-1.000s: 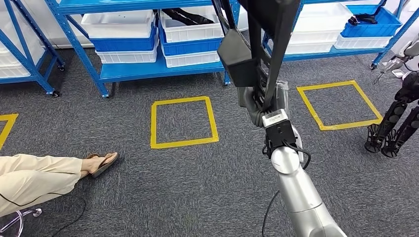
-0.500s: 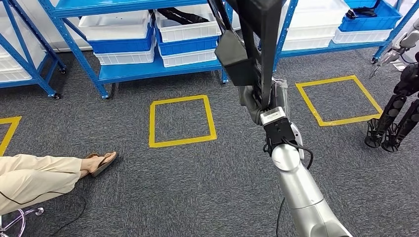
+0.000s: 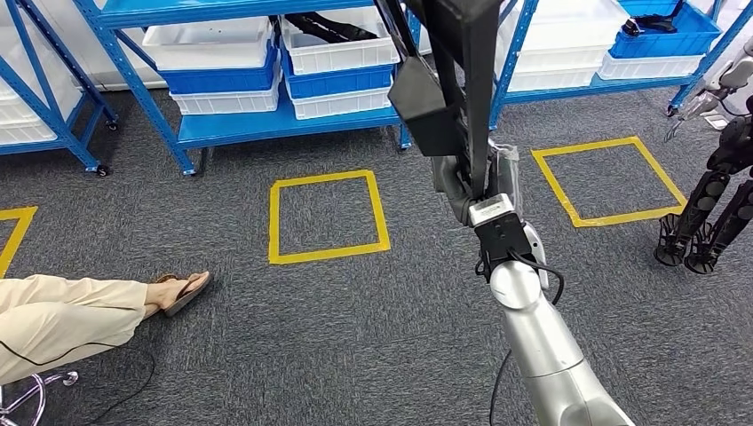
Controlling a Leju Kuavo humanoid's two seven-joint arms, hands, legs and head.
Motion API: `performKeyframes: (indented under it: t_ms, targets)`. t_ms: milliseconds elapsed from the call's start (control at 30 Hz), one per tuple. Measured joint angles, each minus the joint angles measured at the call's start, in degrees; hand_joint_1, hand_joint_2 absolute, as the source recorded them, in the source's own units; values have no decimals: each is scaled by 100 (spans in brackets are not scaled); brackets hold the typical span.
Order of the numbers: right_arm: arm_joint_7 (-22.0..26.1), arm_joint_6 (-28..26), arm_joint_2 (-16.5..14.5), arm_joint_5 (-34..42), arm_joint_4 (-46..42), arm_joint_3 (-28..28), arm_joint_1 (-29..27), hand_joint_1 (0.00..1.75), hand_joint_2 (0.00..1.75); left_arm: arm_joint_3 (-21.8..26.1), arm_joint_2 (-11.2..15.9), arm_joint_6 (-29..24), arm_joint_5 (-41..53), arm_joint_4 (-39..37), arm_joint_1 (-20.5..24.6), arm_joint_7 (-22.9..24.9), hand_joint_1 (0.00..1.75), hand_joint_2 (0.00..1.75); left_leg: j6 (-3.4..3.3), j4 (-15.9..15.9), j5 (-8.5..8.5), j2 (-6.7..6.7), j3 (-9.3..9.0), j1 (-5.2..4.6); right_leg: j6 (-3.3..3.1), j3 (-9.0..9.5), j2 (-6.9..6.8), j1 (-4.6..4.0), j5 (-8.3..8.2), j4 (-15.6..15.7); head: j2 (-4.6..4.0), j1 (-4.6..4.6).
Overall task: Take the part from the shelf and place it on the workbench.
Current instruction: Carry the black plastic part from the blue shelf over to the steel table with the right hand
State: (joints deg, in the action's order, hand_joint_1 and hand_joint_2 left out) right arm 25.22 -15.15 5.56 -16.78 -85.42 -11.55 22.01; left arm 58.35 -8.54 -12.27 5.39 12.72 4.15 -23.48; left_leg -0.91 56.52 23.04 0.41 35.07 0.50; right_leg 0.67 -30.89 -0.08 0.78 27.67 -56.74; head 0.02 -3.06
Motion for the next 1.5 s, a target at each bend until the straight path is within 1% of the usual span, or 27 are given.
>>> performKeyframes:
  t_ms: [133,233,267,300,367,433,467,567,600,633,733,767,833,900,933,967,1000,1033,1100,1133,1167,1233,1300,1367,1433,1467,1500]
  targets:
    - [-64,-128,11,-190,-14,-19,-25,175,175,-2,12,7,3,1,0,6,0,175,-9,21,5,0,24,-14,34,-5,-3,35,-20,11,0,0]
    - [-130,-213,20,-365,-27,-57,-12,175,175,-2,25,7,3,1,2,19,0,175,-109,-92,-48,7,-19,-16,116,28,-17,63,-56,87,0,4]
    - [-144,-227,24,-392,-30,-68,4,175,175,-2,16,7,1,0,4,22,0,175,-152,-198,-105,10,-69,4,109,1,-15,42,0,26,0,2]
    - [-155,-235,27,-407,-31,-80,24,175,175,-2,8,5,-2,0,6,28,0,175,-179,-293,-161,10,-111,29,89,-79,-12,29,113,-151,0,0]
    - [-173,-240,31,-417,-12,-108,60,175,175,0,-7,-6,-13,0,9,38,0,175,-192,-362,-223,-15,-114,62,43,-396,-4,49,467,-851,0,-6]
    - [-189,-240,32,-422,24,-139,69,175,175,4,-15,-18,-30,0,10,48,0,175,-151,-347,-248,-73,-58,80,93,-635,-4,96,663,-1394,0,-5]
    - [-195,-240,32,-426,46,-156,74,175,175,7,-22,-22,-39,0,9,51,0,175,-119,-324,-260,-110,-22,98,157,-602,-4,126,626,-1358,0,-4]
    - [-200,-242,30,-446,96,-199,124,175,175,12,-26,-24,-55,2,10,55,0,175,35,-122,-240,-222,138,170,386,-95,57,221,269,-398,0,-11]
    - [-201,-248,29,-452,110,-211,143,175,175,13,-21,-25,-56,3,10,55,0,175,95,-26,-214,-255,197,173,382,-3,99,230,212,-215,0,-11]
    - [-203,-257,31,-459,126,-222,155,175,175,15,-19,-26,-56,3,7,56,0,175,142,40,-199,-285,244,169,330,8,129,226,205,-181,0,-3]
    - [-211,-276,29,-469,166,-260,179,175,175,23,-26,-30,-56,0,-25,57,0,175,197,98,-215,-334,316,194,124,-49,90,204,177,-284,0,29]
    - [-211,-276,25,-471,172,-277,189,175,175,26,-25,-31,-56,0,-35,58,0,175,199,169,-159,-297,353,204,89,-60,68,196,156,-291,0,31]
    - [-213,-279,24,-482,179,-304,207,175,175,32,-28,-32,-56,0,-35,59,0,175,192,694,196,-159,574,196,33,-93,17,160,122,-290,0,34]
    - [-217,-284,24,-508,186,-322,217,175,175,40,-33,-32,-56,0,-26,60,0,175,161,1541,649,-67,917,172,1,-132,-52,96,103,-291,0,35]
    - [-222,-286,23,-521,192,-330,219,175,175,47,-35,-32,-56,0,-25,60,0,175,128,1816,759,-55,1012,154,-10,-146,-90,59,98,-292,0,35]
    - [-227,-288,23,-533,198,-334,221,175,175,54,-37,-32,-56,0,-25,60,0,175,76,1886,769,-52,1003,128,-16,-155,-129,22,95,-292,0,35]
    - [-230,-289,23,-540,202,-338,225,175,175,60,-39,-32,-56,0,-26,60,0,175,1,1716,683,-46,871,88,-21,-157,-164,-16,93,-291,0,35]
    - [-233,-290,23,-549,203,-340,236,175,175,64,-39,-32,-56,1,-23,60,0,175,-109,1348,543,-11,630,25,-22,-156,-200,-45,94,-290,0,34]
    - [-233,-290,26,-558,204,-345,264,175,175,69,-28,-31,-56,5,-9,60,0,175,-335,636,366,160,190,-113,-23,-151,-270,-87,97,-284,0,22]
    - [-234,-291,26,-560,205,-347,278,175,175,71,-25,-31,-55,6,0,59,0,175,-410,427,331,226,73,-174,-21,-150,-312,-87,97,-278,0,22]
    - [-236,-291,24,-562,207,-353,284,175,175,72,-24,-34,-45,7,5,60,0,175,-443,363,335,255,49,-211,-19,-148,-354,-85,96,-269,0,19]
    - [-246,-295,14,-571,208,-369,296,175,175,66,-24,-63,32,4,0,78,0,175,-444,256,268,180,16,-226,0,-130,-427,-95,94,-237,0,26]
    - [-262,-303,16,-585,206,-380,319,175,175,29,-36,-97,155,3,-6,139,0,175,-410,86,169,101,-67,-184,20,-187,-301,-105,186,-388,0,21]
    - [-272,-311,28,-591,206,-382,326,175,175,-14,-60,-119,220,2,0,213,0,175,-379,-2,107,7,-105,-153,21,-452,-85,-77,443,-962,0,17]
    - [-283,-314,33,-592,213,-386,301,175,175,-33,-83,-144,228,0,4,267,0,175,-376,1,97,-99,-93,-148,46,-769,-18,-45,661,-1596,0,17]
    - [-291,-314,33,-593,221,-391,294,175,175,-38,-96,-165,228,-2,3,293,0,175,-372,6,95,-158,-90,-146,92,-827,-13,-26,654,-1699,0,18]
    - [-301,-314,33,-599,228,-397,304,175,175,-44,-107,-190,230,-4,1,321,0,175,-364,18,95,-217,-86,-143,157,-774,-10,-3,551,-1568,0,19]
